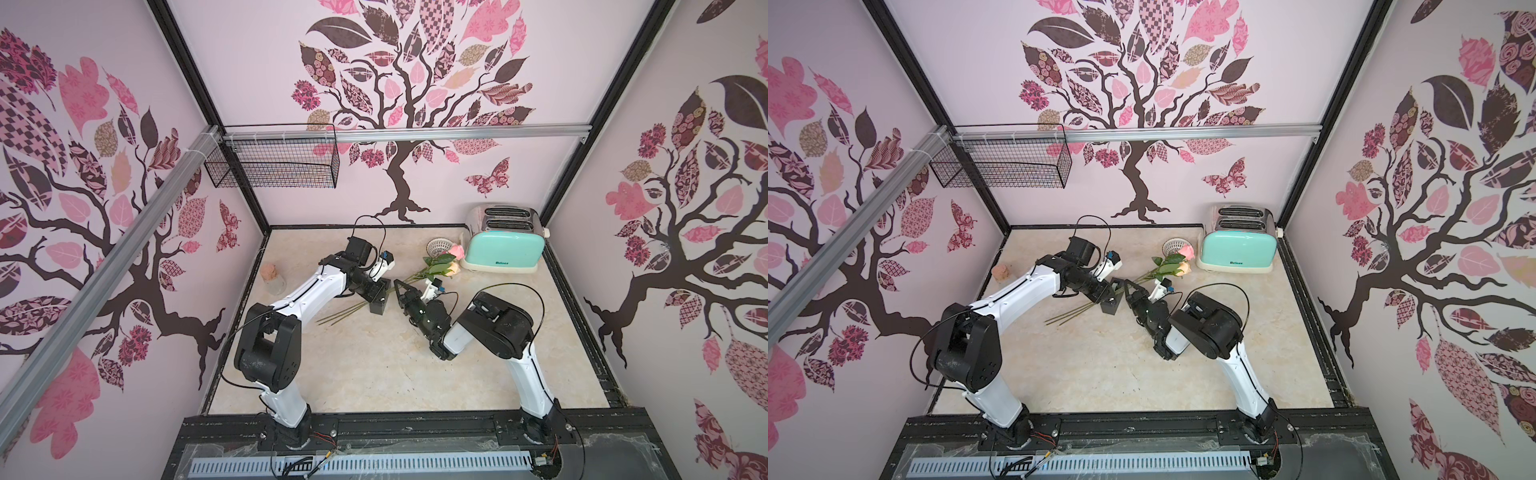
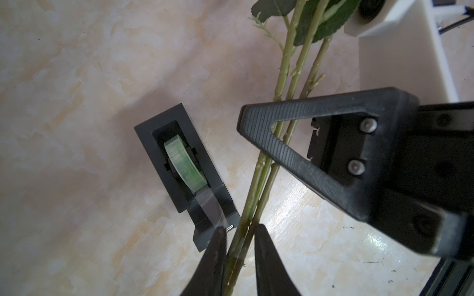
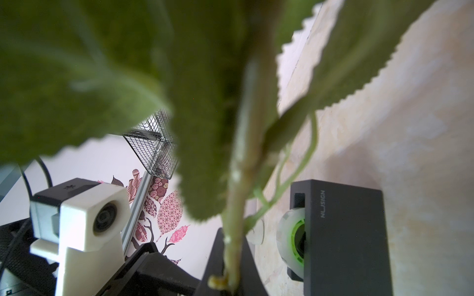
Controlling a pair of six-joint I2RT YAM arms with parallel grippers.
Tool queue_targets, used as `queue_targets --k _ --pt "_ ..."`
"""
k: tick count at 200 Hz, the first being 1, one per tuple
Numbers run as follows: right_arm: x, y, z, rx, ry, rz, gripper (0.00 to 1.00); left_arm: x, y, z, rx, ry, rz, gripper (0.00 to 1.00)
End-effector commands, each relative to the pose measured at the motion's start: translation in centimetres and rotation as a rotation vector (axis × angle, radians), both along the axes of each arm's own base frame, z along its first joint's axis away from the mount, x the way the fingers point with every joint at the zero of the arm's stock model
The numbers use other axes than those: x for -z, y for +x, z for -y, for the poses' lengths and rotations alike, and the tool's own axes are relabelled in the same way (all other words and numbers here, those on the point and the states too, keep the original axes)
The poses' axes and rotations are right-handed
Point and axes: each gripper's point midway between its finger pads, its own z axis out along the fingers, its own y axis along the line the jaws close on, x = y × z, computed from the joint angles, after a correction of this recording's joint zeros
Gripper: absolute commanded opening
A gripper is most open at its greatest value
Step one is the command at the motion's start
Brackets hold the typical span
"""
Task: Wrap bouquets with tape
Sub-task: Stick the tape to the bouquet.
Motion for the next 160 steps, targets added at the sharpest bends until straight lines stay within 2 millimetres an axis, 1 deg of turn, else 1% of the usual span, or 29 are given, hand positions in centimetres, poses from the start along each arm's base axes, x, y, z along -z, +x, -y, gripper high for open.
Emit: queue_targets --k 1,31,61,63,65,92,118,160 --pt "-1.9 0.0 -0.1 -0.012 0.051 0.04 0.0 1.2 -0.9 0.1 0.02 0.003 -0.034 0.25" --pt "-1.9 0.1 -0.1 -0.014 0.053 0.04 0.0 1.3 -1.2 0.0 0.025 0.008 -0.032 0.25" --pt "-2.1 0.1 -0.4 -0.026 0.058 0.046 0.0 1.5 -0.9 -0.1 0.016 0.02 -0.028 0.24" --pt "-1.5 0.1 -0.5 -0.028 0.04 0.028 0.0 1.5 -0.9 -0.1 0.016 0.021 -0.03 0.23" --pt "-1.3 0.1 -0.5 -0.029 0.036 0.023 0.0 1.5 -0.9 -0.1 0.017 0.021 -0.029 0.23" --pt "-1.2 0.1 -0.5 -0.03 0.035 0.019 0.0 2.0 -0.8 -0.2 0.019 0.041 -0.032 0.23" --pt "-1.5 0.1 -0.5 -0.032 0.038 0.026 0.0 2.4 -0.5 -0.3 0.014 0.074 -0.027 0.23" --pt "-1.4 0.1 -0.6 -0.035 0.036 0.023 0.0 2.1 -0.1 -0.4 0.008 0.091 -0.007 0.22"
